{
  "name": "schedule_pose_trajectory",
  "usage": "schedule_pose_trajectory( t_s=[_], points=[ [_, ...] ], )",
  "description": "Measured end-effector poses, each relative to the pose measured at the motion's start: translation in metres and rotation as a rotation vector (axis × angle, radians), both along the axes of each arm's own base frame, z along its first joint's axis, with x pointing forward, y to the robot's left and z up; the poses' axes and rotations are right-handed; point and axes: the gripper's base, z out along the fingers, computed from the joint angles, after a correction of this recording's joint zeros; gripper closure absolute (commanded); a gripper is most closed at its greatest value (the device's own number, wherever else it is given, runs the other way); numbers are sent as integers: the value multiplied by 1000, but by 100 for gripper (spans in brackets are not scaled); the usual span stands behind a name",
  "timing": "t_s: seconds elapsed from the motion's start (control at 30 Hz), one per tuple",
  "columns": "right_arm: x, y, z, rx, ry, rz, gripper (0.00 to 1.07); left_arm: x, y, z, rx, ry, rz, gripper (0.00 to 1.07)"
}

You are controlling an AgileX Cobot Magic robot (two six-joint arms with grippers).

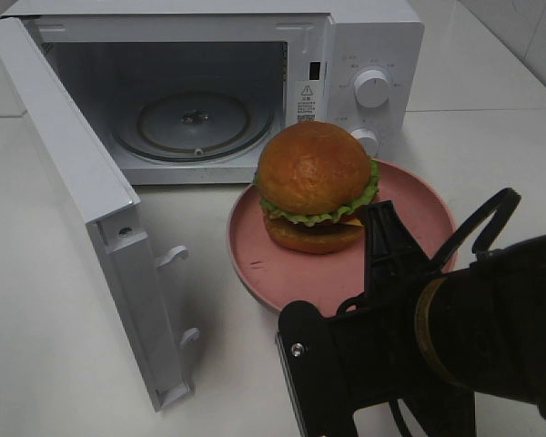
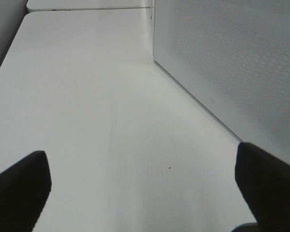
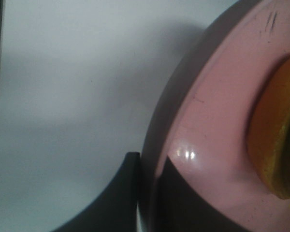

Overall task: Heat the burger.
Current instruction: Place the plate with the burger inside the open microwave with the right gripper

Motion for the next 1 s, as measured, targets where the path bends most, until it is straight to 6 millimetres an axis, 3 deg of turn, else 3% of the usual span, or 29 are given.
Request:
schedule_pose_trajectory(
  t_s=[0.27,0.53,1.0],
  points=[
    [12,0,0,25,4,71,106,0,0,0,0,0,0,9],
    [37,-9,1,50,-10,135,107,0,0,0,0,0,0,9],
    [52,-16,-5,-6,-5,276,107,0,0,0,0,0,0,9]
  ],
)
